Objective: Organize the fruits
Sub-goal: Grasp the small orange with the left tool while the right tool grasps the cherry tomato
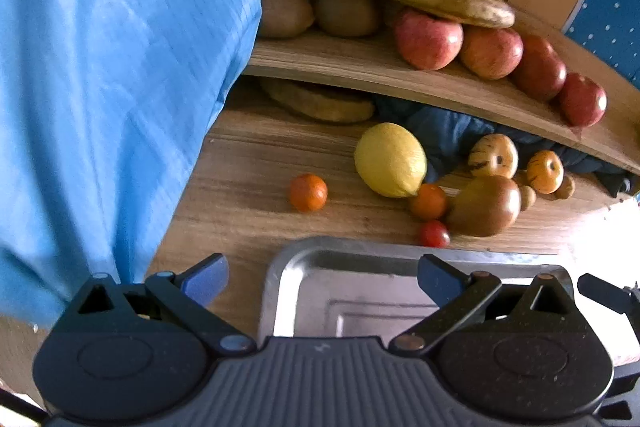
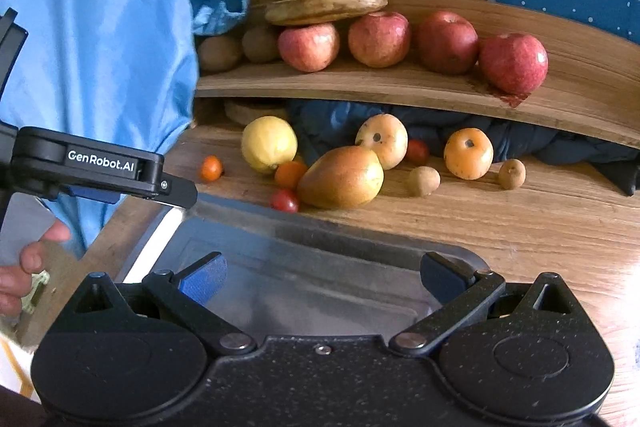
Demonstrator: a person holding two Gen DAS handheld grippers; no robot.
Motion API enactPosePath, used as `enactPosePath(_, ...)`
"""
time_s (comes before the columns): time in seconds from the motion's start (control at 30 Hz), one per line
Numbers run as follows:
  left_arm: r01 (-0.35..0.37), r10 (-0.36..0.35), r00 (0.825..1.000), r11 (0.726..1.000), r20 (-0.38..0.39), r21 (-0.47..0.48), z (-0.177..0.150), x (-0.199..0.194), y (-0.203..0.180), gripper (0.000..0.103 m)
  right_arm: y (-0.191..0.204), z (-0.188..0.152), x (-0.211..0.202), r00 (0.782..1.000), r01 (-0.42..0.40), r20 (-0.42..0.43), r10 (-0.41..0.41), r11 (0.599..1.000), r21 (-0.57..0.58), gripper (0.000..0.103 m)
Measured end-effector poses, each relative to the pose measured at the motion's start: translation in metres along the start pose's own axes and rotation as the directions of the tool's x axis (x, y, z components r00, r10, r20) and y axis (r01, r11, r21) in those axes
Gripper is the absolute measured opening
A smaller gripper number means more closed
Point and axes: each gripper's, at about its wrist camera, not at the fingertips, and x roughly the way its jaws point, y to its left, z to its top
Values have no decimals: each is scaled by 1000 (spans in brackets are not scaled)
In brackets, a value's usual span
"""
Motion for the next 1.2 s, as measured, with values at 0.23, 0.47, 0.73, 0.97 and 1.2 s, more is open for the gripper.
enactPosePath(0.23,32,-29,998,998,-52,56,19,30,16,102,19,16,27,998,67,-14,-66,996,62,101)
enactPosePath(0.47,74,-69,996,993,-61,92,36,46,24,100,32,28,50,994,113,-21,-111,984,135,88)
enactPosePath(0.73,141,-134,988,985,-72,103,46,56,28,86,41,36,71,992,113,-69,-103,980,162,70)
enactPosePath(0.97,187,-178,980,978,-94,94,47,61,32,72,43,40,83,988,128,-105,-110,973,190,58)
enactPosePath(1.2,219,-209,972,972,-104,90,48,65,33,54,42,45,91,981,155,-145,-127,968,200,54)
